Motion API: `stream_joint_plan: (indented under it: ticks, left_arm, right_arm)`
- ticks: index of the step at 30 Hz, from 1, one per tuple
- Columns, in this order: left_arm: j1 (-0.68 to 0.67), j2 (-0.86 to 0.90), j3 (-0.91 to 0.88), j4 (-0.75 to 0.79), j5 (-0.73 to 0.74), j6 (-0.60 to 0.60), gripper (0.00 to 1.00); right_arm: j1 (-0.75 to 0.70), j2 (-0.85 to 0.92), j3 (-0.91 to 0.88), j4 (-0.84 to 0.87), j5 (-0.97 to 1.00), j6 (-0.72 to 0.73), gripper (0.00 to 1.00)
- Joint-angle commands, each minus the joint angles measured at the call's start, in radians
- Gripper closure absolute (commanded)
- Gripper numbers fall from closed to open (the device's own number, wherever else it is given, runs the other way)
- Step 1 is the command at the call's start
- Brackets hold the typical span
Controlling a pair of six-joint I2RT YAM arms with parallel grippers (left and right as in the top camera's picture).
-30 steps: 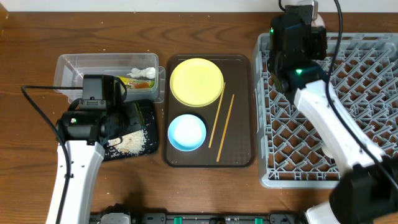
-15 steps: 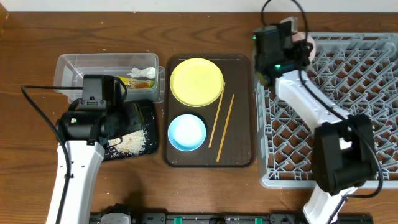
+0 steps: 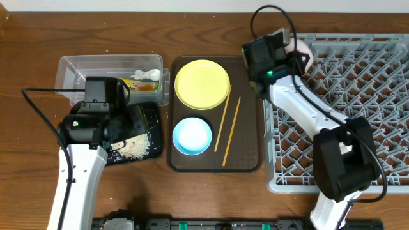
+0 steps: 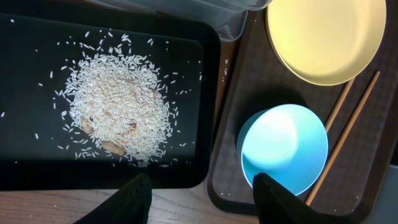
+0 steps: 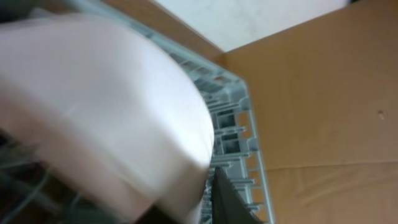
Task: Sort waste into correct bins and load items into the dishwasher rack
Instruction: 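Carry the pink bowl into the rack's back-left corner and release, then grasp the light-blue bowl with the right gripper and lift it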
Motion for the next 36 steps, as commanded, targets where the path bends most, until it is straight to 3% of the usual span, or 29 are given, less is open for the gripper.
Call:
stream_joint_plan:
  ticks: [1, 7, 13, 18, 24, 26, 30, 32, 36]
  left_arm:
    - [0.004, 0.005, -0.002, -0.002, -0.012, 0.005, 0.44]
    - [0.004, 0.005, -0.002, -0.002, -0.012, 0.005, 0.44]
    - [0.004, 0.005, -0.002, -0.002, -0.012, 0.005, 0.44]
    - [0.004, 0.005, -0.002, -0.002, -0.013, 0.005, 0.44]
    - [0.004, 0.005, -0.002, -0.002, -0.018, 0.005, 0.44]
    - [0.004, 0.005, -0.002, -0.007, -0.073, -0.009, 0.44]
    - [0.005, 0.005, -0.002, -0.058, -0.350, -0.223, 0.44]
    - [0.012, 0.005, -0.002, -0.062, -0.379, -0.246, 0.38]
    - [0.019, 0.005, -0.002, -0.066, -0.379, -0.246, 0.37]
  right_arm:
    - [0.033, 0.026, -0.003, -0.055, -0.056, 0.150, 0.76]
    - [0.043, -0.060, -0.003, -0.117, -0.252, 0.207, 0.52]
    - [0.043, -0.252, -0.003, -0.116, -0.463, 0.207, 0.29]
    - [0.044, -0.380, -0.003, -0.124, -0.872, 0.207, 0.28]
    - [0.068, -0.372, -0.008, -0.191, -1.375, 0.207, 0.34]
    - [0.090, -0.344, -0.010, -0.216, -1.419, 0.208, 0.34]
    - [0.157, -0.261, -0.010, -0.275, -1.433, 0.208, 0.34]
    - [0.188, -0.217, -0.010, -0.295, -1.432, 0.217, 0.34]
    - [0.240, -0.124, -0.010, -0.311, -1.431, 0.254, 0.35]
